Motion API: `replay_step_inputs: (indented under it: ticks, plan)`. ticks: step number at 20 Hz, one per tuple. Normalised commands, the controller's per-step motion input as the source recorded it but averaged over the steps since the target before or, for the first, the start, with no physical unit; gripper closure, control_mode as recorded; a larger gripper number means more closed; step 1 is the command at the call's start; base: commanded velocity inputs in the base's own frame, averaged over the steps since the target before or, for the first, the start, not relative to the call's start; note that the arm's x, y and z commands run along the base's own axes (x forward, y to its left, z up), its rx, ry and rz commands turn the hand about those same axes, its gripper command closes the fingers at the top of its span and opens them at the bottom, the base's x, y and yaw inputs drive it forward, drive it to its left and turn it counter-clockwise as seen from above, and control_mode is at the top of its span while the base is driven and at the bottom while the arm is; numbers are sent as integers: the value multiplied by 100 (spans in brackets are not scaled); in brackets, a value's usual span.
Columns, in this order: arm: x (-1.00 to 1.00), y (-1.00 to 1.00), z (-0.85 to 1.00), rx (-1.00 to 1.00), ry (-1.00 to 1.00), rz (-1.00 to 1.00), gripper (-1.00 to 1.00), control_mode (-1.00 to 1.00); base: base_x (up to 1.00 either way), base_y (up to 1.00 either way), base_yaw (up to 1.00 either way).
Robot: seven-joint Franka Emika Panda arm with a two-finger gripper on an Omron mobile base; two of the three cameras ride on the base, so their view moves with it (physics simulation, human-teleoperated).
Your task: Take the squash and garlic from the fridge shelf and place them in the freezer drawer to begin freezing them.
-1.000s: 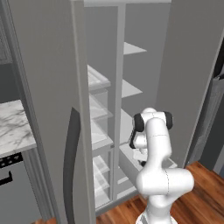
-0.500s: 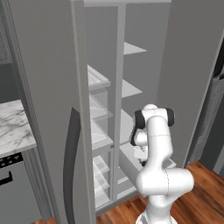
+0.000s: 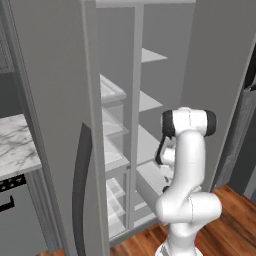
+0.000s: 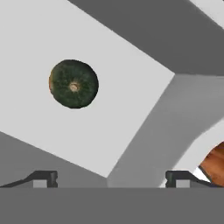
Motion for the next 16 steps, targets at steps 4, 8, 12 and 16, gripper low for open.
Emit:
replay_step_inputs:
  ticks: [4,8,12,16]
  plan:
    - [-66,1,100,0,-39,-5,-100,-100,0,0,0]
    - [-68,17,100,0,-36,0,-100,-100,0,0,0]
    - [-61,27,100,-1,-27,3,-100,-100,0,0,0]
    - [-46,31,100,-5,-16,8,-100,-100,0,0,0]
